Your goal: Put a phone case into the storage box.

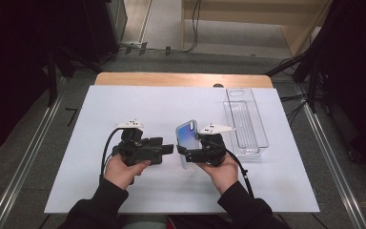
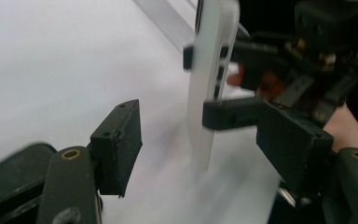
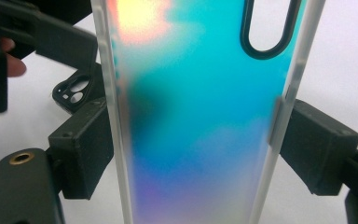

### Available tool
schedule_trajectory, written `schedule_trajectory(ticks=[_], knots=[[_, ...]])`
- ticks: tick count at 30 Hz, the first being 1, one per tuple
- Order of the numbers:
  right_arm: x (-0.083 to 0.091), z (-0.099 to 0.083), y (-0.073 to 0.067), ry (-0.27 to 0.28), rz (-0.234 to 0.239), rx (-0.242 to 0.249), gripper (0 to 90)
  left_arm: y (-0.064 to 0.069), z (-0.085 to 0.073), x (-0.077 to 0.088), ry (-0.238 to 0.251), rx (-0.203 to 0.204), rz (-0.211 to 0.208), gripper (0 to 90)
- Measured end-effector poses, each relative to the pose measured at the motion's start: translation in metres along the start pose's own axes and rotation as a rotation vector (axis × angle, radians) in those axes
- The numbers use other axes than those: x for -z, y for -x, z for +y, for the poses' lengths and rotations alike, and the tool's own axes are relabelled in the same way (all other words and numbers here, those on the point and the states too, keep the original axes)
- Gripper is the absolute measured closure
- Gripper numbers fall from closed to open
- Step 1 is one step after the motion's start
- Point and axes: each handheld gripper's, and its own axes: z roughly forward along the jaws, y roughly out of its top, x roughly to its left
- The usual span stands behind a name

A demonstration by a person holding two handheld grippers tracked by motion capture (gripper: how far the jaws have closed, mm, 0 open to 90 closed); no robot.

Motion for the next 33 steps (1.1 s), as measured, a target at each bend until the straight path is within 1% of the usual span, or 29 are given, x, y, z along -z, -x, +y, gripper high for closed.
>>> schedule_trajectory(ticks=[1,2,4,5,6,7,8,9,11,14,15,16,17,19,20,21,22,27,30,33], knots=[[0.000,0.000,0.000,0.001,0.004,-0.002,14.9,0.000,0.000,0.000,0.000,0.000,0.000,31.3],[0.000,0.000,0.000,0.001,0.004,-0.002,14.9,-0.001,-0.001,0.000,-0.011,-0.008,0.007,31.3],[0.002,0.000,0.001,0.001,0.007,-0.001,14.9,-0.003,-0.003,0.000,-0.028,-0.020,0.007,31.3],[0.003,0.000,0.002,0.000,0.013,0.003,14.9,-0.006,-0.005,0.000,-0.049,-0.028,-0.013,31.3],[0.003,0.000,0.002,0.000,0.013,0.003,14.9,-0.006,-0.005,0.000,-0.049,-0.028,-0.013,31.3],[0.003,0.001,0.003,-0.001,0.023,0.003,14.9,-0.007,-0.006,0.000,-0.062,-0.033,-0.019,31.3],[0.004,0.001,0.004,-0.002,0.035,0.004,14.9,-0.008,-0.008,0.000,-0.079,-0.046,-0.021,31.2],[0.004,0.001,0.004,-0.002,0.049,0.001,14.9,-0.009,-0.009,0.000,-0.093,-0.059,-0.016,31.1],[0.005,0.001,0.004,-0.010,0.055,0.012,14.9,-0.012,-0.014,0.003,-0.112,-0.076,-0.001,31.1],[0.005,0.001,0.004,-0.021,0.053,0.020,14.9,-0.013,-0.017,0.006,-0.115,-0.076,0.000,31.0],[0.005,0.001,0.005,-0.027,0.053,0.022,14.9,-0.015,-0.019,0.008,-0.124,-0.085,0.003,31.1],[0.005,0.001,0.005,-0.027,0.053,0.022,14.9,-0.015,-0.019,0.008,-0.124,-0.085,0.003,31.1],[0.005,0.002,0.006,-0.030,0.061,0.015,14.9,-0.015,-0.022,0.010,-0.129,-0.076,-0.002,31.0],[0.006,0.002,0.008,-0.038,0.070,0.009,14.9,-0.016,-0.024,0.014,-0.126,-0.071,-0.005,31.0],[0.006,0.002,0.008,-0.038,0.070,0.009,14.9,-0.016,-0.024,0.014,-0.126,-0.071,-0.005,31.0],[0.007,0.003,0.009,-0.043,0.087,0.008,14.9,-0.016,-0.026,0.016,-0.122,-0.076,-0.002,31.0],[0.007,0.003,0.009,-0.045,0.088,0.009,14.9,-0.016,-0.026,0.016,-0.122,-0.076,-0.002,31.0],[0.009,0.004,0.011,-0.062,0.101,-0.001,14.9,-0.019,-0.034,0.020,-0.140,-0.078,0.014,30.9],[0.010,0.005,0.013,-0.071,0.103,0.007,14.9,-0.019,-0.038,0.022,-0.137,-0.080,0.022,31.0],[0.011,0.006,0.016,-0.073,0.113,0.025,14.9,-0.019,-0.042,0.024,-0.137,-0.086,0.028,31.0]])
